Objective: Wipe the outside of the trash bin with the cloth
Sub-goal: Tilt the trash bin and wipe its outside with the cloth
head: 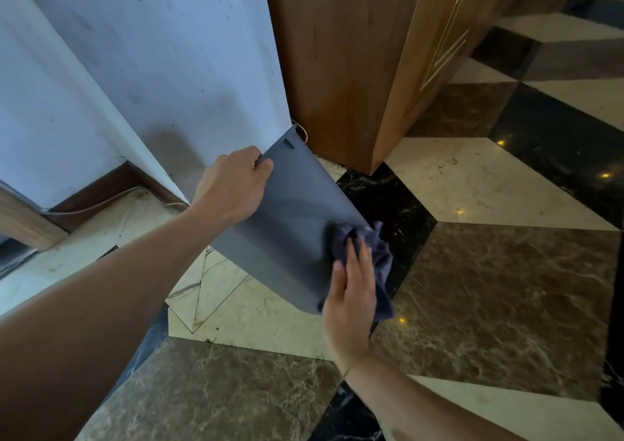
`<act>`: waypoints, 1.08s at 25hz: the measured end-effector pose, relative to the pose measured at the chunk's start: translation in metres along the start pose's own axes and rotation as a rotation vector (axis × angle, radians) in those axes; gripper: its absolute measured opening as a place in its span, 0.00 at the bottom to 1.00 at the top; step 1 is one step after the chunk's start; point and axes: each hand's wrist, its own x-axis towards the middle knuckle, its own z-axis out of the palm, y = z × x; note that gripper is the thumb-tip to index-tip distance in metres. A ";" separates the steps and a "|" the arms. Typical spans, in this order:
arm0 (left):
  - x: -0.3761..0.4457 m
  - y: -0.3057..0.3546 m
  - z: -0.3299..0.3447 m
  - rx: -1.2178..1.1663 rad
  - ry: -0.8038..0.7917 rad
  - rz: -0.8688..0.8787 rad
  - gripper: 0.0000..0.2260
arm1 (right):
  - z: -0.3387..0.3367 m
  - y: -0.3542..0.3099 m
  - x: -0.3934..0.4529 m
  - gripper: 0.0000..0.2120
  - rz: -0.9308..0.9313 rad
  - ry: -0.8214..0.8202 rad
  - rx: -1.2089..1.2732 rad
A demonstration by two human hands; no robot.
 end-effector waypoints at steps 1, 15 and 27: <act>-0.001 0.004 0.000 -0.009 -0.003 0.004 0.17 | 0.006 -0.016 -0.006 0.22 -0.049 -0.046 0.020; -0.011 -0.015 -0.006 -0.073 0.029 -0.111 0.15 | -0.001 0.008 0.060 0.20 -0.084 0.021 -0.126; -0.018 0.014 -0.002 0.000 0.006 -0.053 0.14 | 0.005 -0.021 0.007 0.23 0.003 0.012 0.008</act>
